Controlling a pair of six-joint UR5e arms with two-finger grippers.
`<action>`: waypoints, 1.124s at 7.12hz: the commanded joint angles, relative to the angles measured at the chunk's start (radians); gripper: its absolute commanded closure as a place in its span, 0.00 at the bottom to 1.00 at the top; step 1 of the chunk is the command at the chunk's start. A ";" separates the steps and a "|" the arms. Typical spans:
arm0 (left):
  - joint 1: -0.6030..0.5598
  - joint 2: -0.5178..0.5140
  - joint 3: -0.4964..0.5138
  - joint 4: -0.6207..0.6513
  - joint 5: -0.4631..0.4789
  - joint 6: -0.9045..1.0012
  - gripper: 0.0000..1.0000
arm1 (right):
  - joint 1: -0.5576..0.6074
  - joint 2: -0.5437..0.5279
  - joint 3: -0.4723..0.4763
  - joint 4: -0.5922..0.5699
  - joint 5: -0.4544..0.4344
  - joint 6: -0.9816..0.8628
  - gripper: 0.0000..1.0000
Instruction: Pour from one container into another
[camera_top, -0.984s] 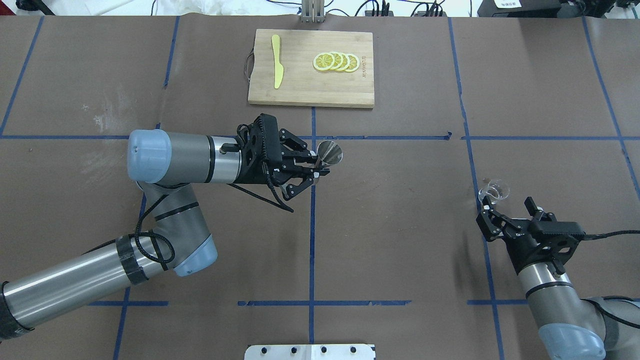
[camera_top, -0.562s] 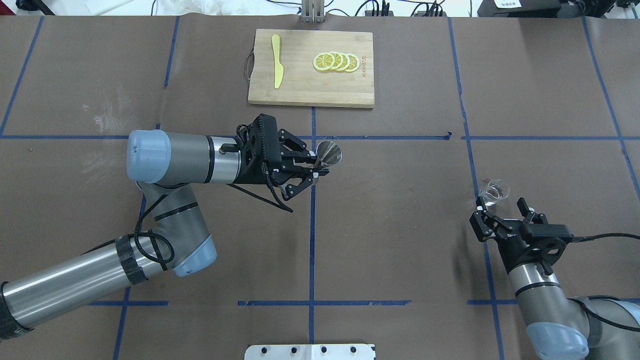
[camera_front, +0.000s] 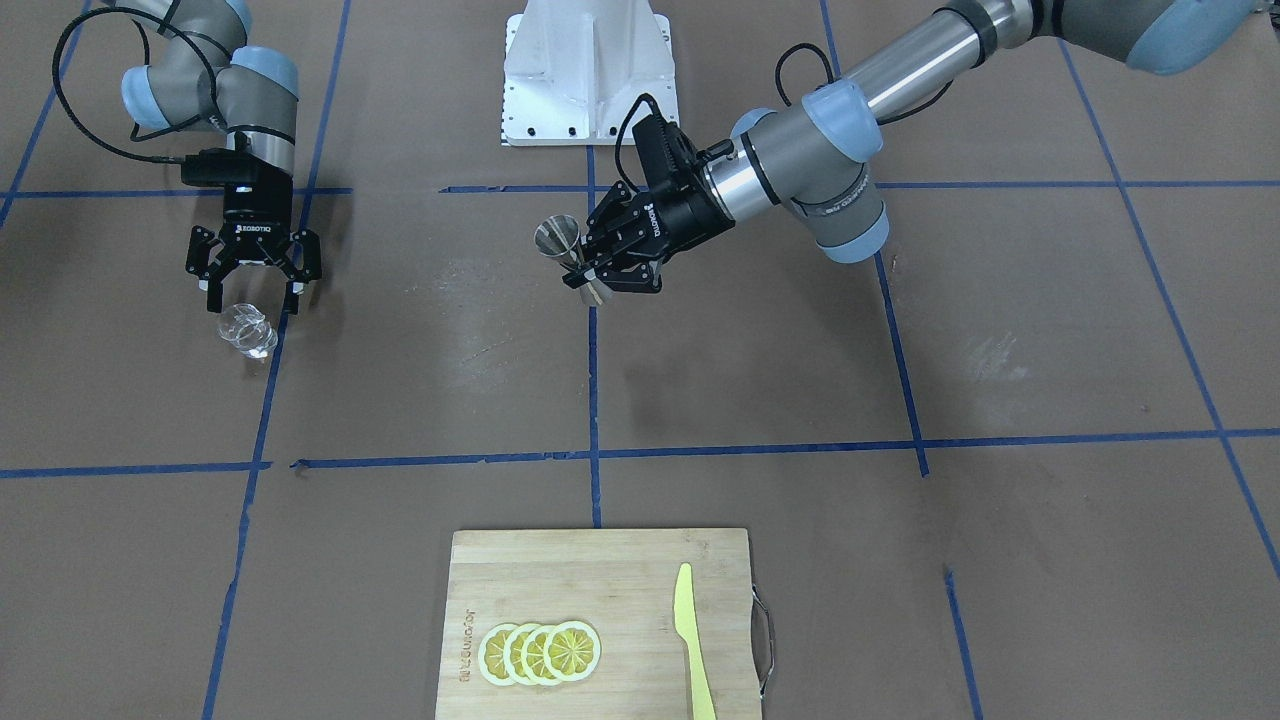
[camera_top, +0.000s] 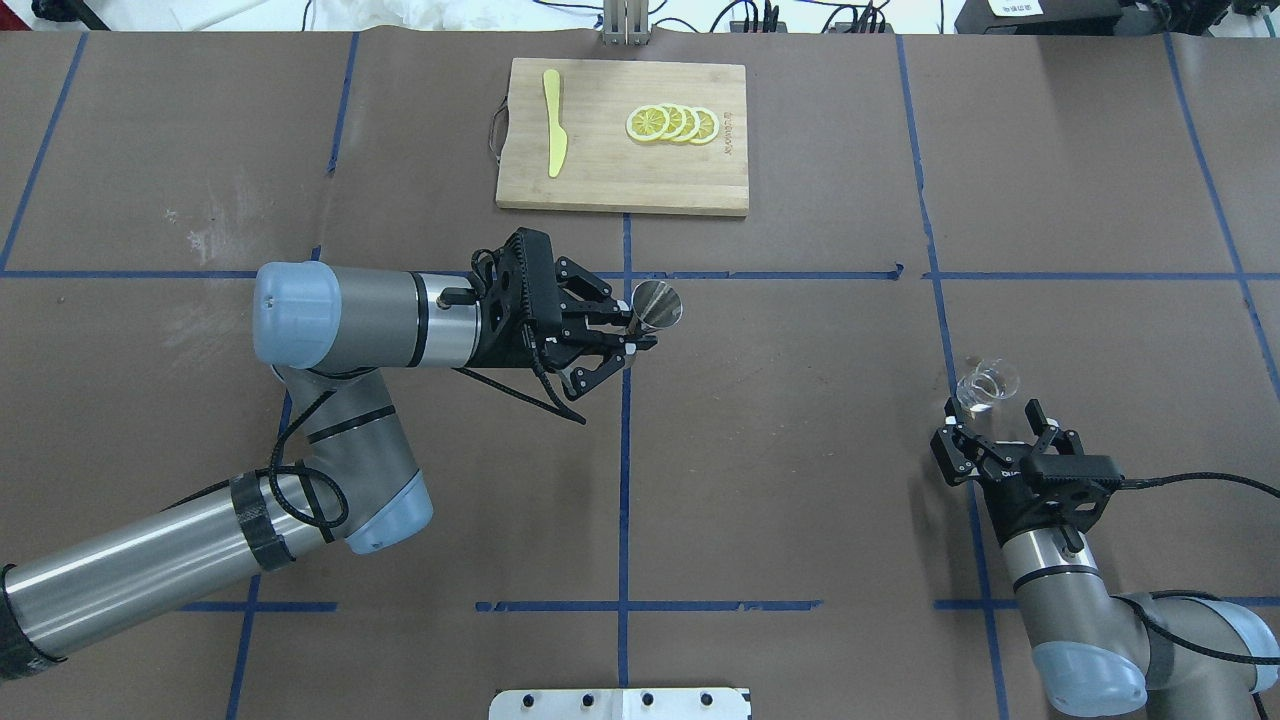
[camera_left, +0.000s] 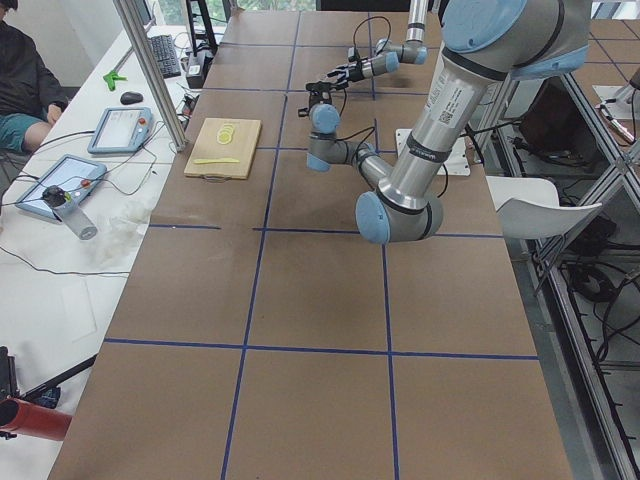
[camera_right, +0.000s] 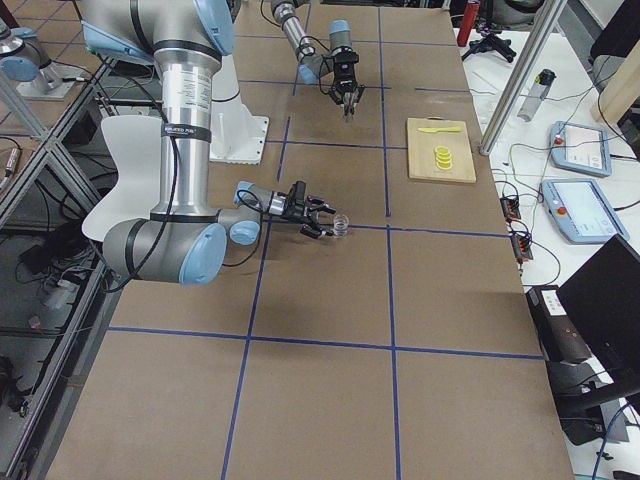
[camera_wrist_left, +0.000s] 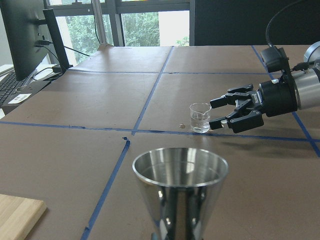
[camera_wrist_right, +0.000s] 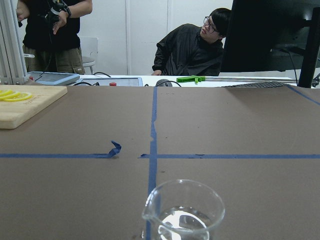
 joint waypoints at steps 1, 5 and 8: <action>0.000 0.000 0.000 0.000 0.000 0.000 1.00 | 0.004 0.027 -0.028 0.001 0.000 -0.001 0.00; 0.000 0.000 0.000 0.000 0.002 0.000 1.00 | 0.047 0.022 -0.054 -0.001 0.001 -0.003 0.00; 0.000 0.000 0.000 0.000 0.002 0.000 1.00 | 0.055 0.027 -0.054 -0.001 0.005 -0.004 0.01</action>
